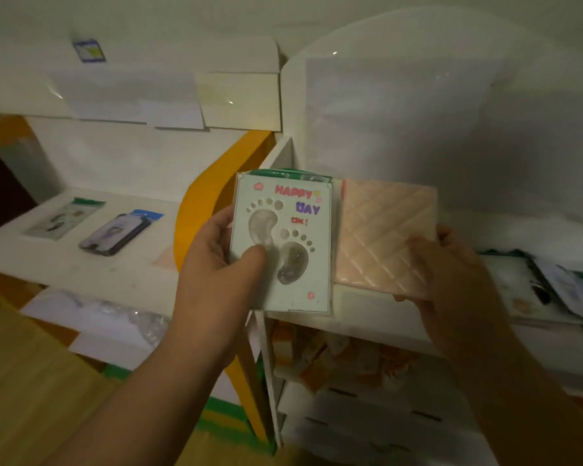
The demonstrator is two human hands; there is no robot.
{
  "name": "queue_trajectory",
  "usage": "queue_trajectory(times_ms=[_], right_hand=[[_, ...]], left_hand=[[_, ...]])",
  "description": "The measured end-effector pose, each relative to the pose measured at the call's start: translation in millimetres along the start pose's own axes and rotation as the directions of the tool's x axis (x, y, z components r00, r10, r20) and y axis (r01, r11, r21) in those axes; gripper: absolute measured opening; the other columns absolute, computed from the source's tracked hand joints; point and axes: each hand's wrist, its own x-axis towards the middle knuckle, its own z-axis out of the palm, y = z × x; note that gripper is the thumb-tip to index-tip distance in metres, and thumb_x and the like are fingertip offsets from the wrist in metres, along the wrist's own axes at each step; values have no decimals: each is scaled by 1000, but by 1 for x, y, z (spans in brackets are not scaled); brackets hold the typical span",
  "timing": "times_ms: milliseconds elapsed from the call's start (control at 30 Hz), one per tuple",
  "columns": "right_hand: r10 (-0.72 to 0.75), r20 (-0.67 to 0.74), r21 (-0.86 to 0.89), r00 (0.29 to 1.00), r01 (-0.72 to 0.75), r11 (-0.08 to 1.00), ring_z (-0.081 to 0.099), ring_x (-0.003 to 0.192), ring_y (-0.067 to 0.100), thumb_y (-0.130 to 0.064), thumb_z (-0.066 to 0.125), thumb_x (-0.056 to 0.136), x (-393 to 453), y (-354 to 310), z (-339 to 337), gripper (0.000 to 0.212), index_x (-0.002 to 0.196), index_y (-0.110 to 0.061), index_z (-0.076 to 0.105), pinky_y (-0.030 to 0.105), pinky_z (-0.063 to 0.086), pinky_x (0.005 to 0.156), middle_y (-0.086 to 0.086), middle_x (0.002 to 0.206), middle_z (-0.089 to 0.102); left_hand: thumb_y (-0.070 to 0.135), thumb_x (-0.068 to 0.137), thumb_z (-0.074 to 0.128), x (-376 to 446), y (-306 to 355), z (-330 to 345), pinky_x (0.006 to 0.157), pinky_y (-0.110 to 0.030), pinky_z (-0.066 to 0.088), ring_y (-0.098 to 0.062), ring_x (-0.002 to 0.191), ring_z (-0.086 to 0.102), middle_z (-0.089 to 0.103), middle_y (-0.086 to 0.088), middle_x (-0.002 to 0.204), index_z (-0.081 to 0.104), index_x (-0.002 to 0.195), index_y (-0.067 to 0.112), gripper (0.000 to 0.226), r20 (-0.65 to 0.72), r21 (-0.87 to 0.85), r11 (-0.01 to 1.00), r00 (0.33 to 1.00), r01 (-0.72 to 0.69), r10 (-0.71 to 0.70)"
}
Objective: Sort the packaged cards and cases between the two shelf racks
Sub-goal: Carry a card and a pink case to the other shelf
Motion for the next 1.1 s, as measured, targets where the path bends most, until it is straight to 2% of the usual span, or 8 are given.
queue_trajectory(times_ms=[133, 200, 333, 500, 600, 667, 800, 1100], right_hand=[[-41, 30, -71, 999, 43, 997, 68, 74, 15, -11, 45, 101, -34, 4, 47, 21, 119, -14, 57, 26, 52, 44, 2, 100, 65], [-28, 44, -13, 999, 28, 1000, 69, 79, 20, -14, 47, 100, -50, 8, 73, 24, 121, -17, 58, 28, 52, 47, 3, 102, 68], [-16, 60, 30, 998, 14, 999, 72, 82, 17, -15, 49, 99, -76, 20, 128, 26, 123, -19, 59, 27, 56, 57, 4, 105, 71], [-14, 78, 51, 997, 10, 999, 70, 81, 20, -11, 48, 100, -104, 39, 200, 26, 125, -13, 57, 27, 54, 55, 11, 107, 69], [-15, 132, 42, 991, 9, 999, 68, 72, 25, -8, 48, 100, -119, 54, 240, 27, 125, -9, 57, 33, 52, 47, 16, 105, 68], [-2, 182, 22, 983, -2, 1000, 71, 80, 26, -9, 49, 99, -128, 67, 263, 27, 124, -14, 59, 41, 56, 54, 14, 111, 69], [83, 190, -13, 978, -82, 997, 70, 90, 27, -22, 59, 89, -139, 83, 302, 30, 120, -21, 59, 38, 57, 56, 10, 115, 67], [117, 239, -19, 964, -116, 993, 70, 95, 25, -16, 54, 99, -118, 111, 350, 26, 123, -24, 59, 33, 57, 59, 5, 117, 67]], left_hand=[[-2, 90, 56, -5, 8, -57, 68, -36, 61, -16, 89, 73, 75, 8, 99, 58, 108, 34, 40, -39, -25, 998, 998, 50, -51], [0, 91, 58, -5, 12, -88, 69, -42, 61, -21, 87, 74, 76, 4, 97, 59, 107, 33, 36, -64, -57, 994, 993, 94, -97], [0, 91, 58, -1, 15, -153, 59, -33, 59, -19, 79, 75, 77, 2, 90, 62, 114, 24, 33, -145, -86, 992, 984, 93, -105], [7, 90, 64, -3, 8, -240, 68, -42, 61, -22, 83, 74, 75, 0, 94, 59, 118, 26, 34, -230, -49, 990, 963, 129, -137], [12, 91, 64, -9, 6, -281, 68, -45, 61, -23, 82, 75, 74, 0, 98, 57, 120, 26, 33, -253, -23, 989, 956, 149, -150], [13, 92, 64, -13, 4, -306, 67, -44, 61, -22, 81, 75, 74, 1, 98, 57, 118, 27, 30, -266, -1, 989, 953, 148, -142], [14, 92, 64, -13, 3, -345, 65, -41, 61, -18, 79, 75, 74, 4, 96, 59, 109, 31, 24, -306, -6, 989, 941, 147, -142], [14, 93, 63, 14, -5, -379, 59, -37, 61, -14, 73, 74, 72, 6, 95, 58, 105, 33, 23, -336, 8, 982, 926, 187, -174]])
